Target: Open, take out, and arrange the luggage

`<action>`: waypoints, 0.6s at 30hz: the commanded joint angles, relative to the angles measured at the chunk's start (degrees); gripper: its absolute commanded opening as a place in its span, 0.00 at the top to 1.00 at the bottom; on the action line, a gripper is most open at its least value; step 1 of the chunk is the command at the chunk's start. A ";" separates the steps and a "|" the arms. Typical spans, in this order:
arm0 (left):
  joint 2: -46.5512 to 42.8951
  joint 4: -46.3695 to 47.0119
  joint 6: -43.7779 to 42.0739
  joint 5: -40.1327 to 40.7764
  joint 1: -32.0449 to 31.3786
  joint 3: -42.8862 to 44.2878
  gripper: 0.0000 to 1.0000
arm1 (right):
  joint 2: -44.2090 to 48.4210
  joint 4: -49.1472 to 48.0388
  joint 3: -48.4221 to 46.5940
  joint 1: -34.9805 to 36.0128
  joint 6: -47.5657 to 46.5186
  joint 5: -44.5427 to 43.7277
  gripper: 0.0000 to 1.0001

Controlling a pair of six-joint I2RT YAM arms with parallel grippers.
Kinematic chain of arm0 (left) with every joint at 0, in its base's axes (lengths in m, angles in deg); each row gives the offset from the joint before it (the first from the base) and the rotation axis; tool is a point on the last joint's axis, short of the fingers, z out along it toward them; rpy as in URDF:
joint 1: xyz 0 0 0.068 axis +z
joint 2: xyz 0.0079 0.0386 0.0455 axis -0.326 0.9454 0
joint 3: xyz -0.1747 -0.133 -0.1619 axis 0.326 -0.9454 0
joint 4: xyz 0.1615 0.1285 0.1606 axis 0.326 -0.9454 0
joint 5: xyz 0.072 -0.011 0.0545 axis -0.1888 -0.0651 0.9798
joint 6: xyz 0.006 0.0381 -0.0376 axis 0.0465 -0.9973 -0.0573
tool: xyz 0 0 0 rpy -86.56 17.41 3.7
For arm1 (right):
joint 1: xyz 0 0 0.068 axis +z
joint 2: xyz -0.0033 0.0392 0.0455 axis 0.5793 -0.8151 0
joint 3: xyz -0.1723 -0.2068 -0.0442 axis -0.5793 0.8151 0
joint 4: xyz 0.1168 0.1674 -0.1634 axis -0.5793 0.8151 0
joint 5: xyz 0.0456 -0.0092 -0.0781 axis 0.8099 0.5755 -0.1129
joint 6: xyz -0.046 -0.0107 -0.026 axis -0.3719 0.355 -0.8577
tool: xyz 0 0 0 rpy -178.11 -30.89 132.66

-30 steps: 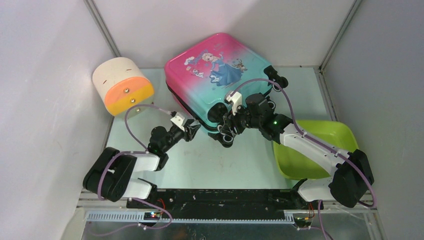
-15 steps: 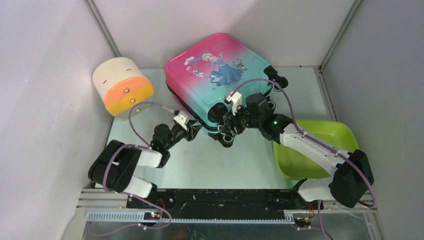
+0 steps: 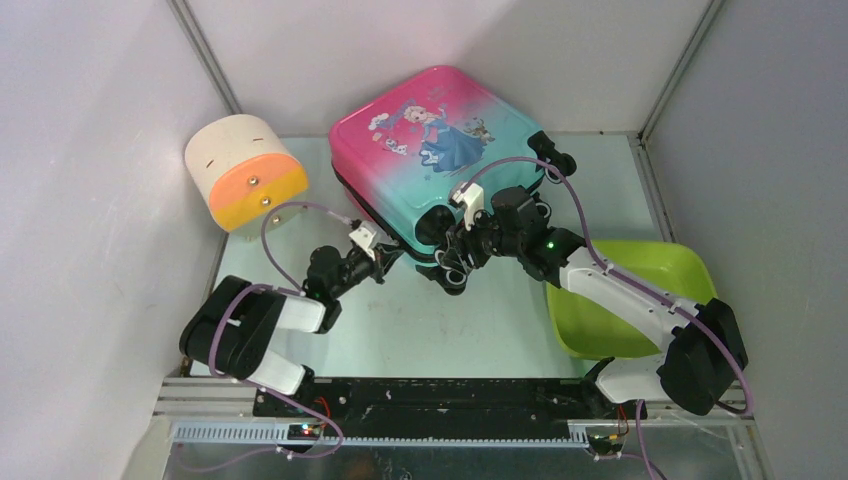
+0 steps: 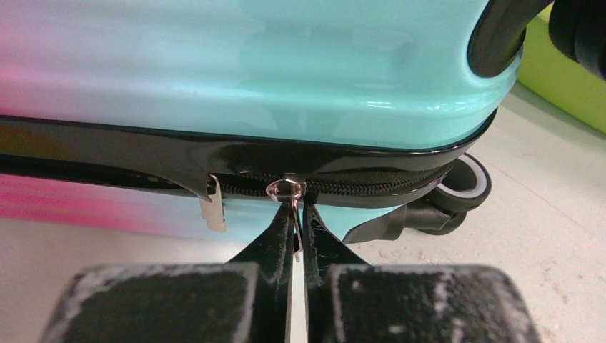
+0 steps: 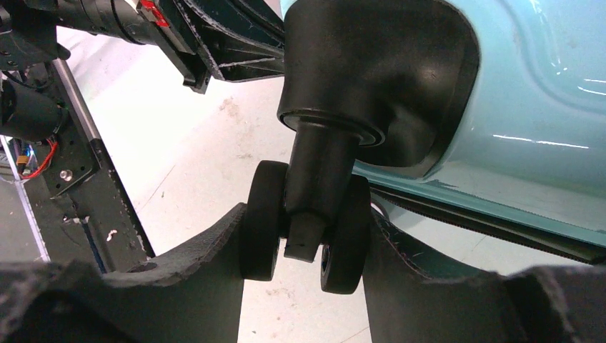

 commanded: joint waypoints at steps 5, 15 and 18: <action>-9.59 -4.33 3.58 -0.21 -2.47 0.09 1.00 | -2.12 -6.40 -0.27 1.45 2.94 4.34 1.00; -19.48 -20.94 5.67 4.47 -11.82 1.73 1.00 | -4.21 -16.35 -0.34 4.61 11.76 -1.02 1.00; -20.77 -23.29 7.29 5.18 -14.32 2.41 1.00 | -4.88 -18.23 -0.28 5.46 14.38 -3.38 1.00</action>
